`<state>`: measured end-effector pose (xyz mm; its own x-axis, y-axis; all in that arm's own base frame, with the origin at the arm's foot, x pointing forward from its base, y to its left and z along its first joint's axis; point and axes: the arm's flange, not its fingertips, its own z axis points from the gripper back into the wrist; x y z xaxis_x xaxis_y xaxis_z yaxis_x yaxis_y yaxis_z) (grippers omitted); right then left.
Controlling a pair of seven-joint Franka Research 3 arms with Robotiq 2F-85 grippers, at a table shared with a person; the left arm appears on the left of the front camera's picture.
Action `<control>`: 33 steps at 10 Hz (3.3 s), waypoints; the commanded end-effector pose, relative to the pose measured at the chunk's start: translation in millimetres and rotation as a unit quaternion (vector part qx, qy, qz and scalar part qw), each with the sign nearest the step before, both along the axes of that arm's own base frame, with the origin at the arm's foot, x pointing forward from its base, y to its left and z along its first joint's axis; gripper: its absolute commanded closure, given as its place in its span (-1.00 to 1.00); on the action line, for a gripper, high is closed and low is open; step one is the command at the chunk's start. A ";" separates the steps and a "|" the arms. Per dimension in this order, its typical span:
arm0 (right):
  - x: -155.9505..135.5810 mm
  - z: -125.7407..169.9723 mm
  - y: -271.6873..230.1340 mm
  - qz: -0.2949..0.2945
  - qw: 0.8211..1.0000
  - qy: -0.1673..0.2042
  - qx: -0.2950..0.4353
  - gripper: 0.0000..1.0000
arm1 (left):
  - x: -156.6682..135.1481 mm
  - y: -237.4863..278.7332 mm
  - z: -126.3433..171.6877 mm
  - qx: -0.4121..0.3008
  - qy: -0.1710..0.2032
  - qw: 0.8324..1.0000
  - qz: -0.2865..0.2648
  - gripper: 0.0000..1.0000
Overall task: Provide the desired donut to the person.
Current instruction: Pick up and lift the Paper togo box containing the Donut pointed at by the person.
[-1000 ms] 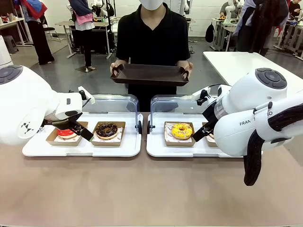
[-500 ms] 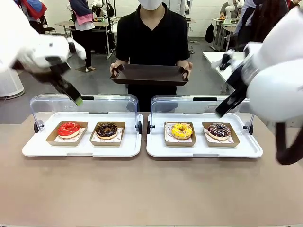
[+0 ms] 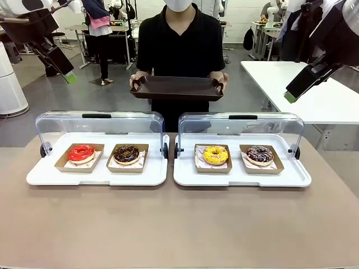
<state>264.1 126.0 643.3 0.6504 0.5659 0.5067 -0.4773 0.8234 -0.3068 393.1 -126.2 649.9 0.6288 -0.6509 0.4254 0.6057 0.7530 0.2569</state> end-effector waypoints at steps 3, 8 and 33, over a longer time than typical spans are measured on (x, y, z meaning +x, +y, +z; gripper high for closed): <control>13.6 -15.1 -2.6 0.005 1.000 0.012 -0.002 -1.00 | 1.0 -4.0 -9.3 0.000 0.008 1.000 -0.005 -1.00; 32.4 -2.5 -52.8 0.267 0.947 0.157 0.080 -1.00 | 22.2 42.9 -4.0 -0.176 0.102 0.953 -0.222 -1.00; 60.2 -46.8 -285.1 0.344 0.848 0.043 0.400 -1.00 | 15.2 260.2 10.0 -0.300 0.007 0.932 -0.205 -1.00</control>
<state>323.5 -159.1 596.8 0.3672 0.3239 0.8719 -0.9173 0.2815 0.2817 407.6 133.4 657.5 0.3900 -0.4888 0.7804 0.8722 0.4678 -0.1429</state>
